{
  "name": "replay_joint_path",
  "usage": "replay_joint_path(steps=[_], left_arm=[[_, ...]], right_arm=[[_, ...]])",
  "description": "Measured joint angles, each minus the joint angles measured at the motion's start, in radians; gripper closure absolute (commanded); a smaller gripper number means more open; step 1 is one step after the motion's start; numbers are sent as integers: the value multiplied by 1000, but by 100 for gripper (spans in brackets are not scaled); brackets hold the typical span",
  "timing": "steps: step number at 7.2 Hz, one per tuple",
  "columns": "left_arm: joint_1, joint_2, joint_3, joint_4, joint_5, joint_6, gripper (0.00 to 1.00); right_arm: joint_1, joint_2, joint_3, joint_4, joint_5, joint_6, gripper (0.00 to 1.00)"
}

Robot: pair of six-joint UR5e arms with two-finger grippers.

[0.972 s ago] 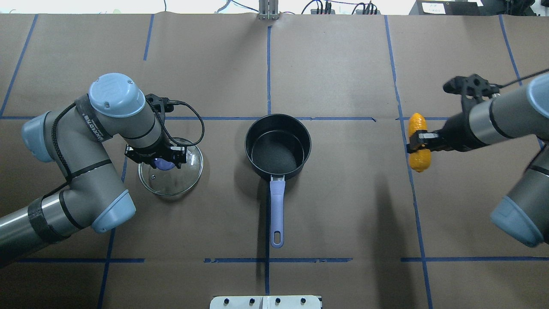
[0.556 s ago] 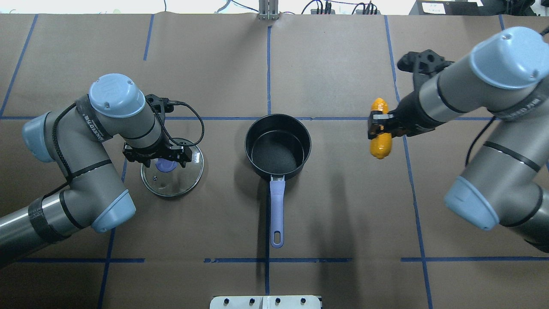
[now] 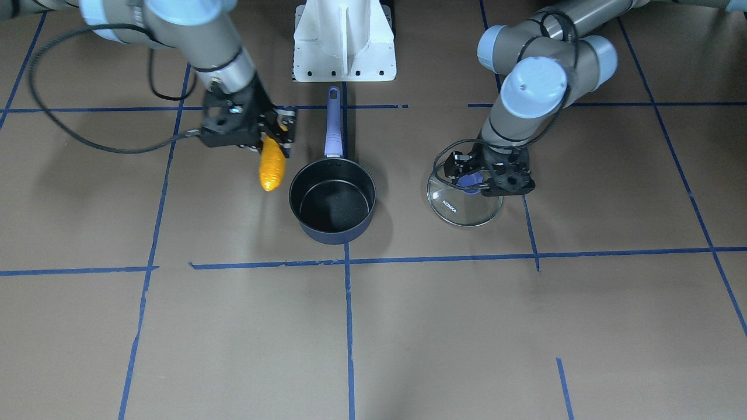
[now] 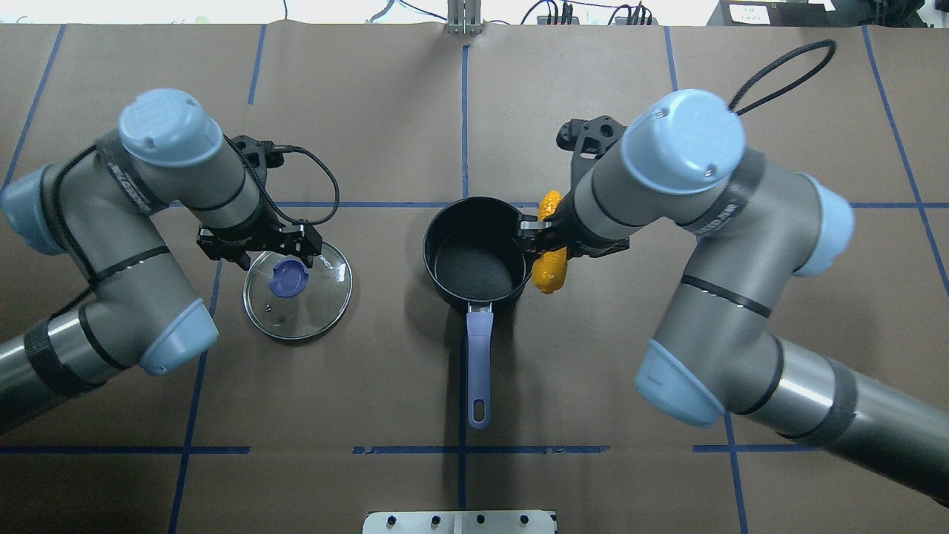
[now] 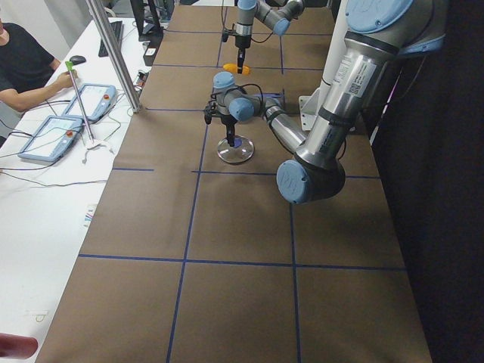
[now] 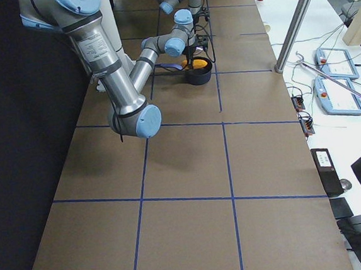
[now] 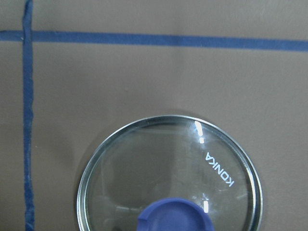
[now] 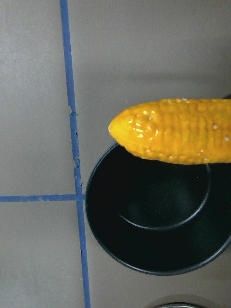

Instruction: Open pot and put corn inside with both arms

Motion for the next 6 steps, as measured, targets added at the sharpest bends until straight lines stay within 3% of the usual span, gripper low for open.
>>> replay_joint_path(steps=[3,4,5,6], left_arm=[[-87,127,-106,4,-35,156,0],[-130,173,-128,5,-44,228,0],[-183,214,-139,5,-65,305,0],[-241,252,-142,6,-89,380,0]], right_arm=[[-37,121,-138,6,-50,17,97],[-41,143,-178,19,-61,18,83],[-43,157,-213,47,-68,20,12],[-44,170,-238,70,-70,24,1]])
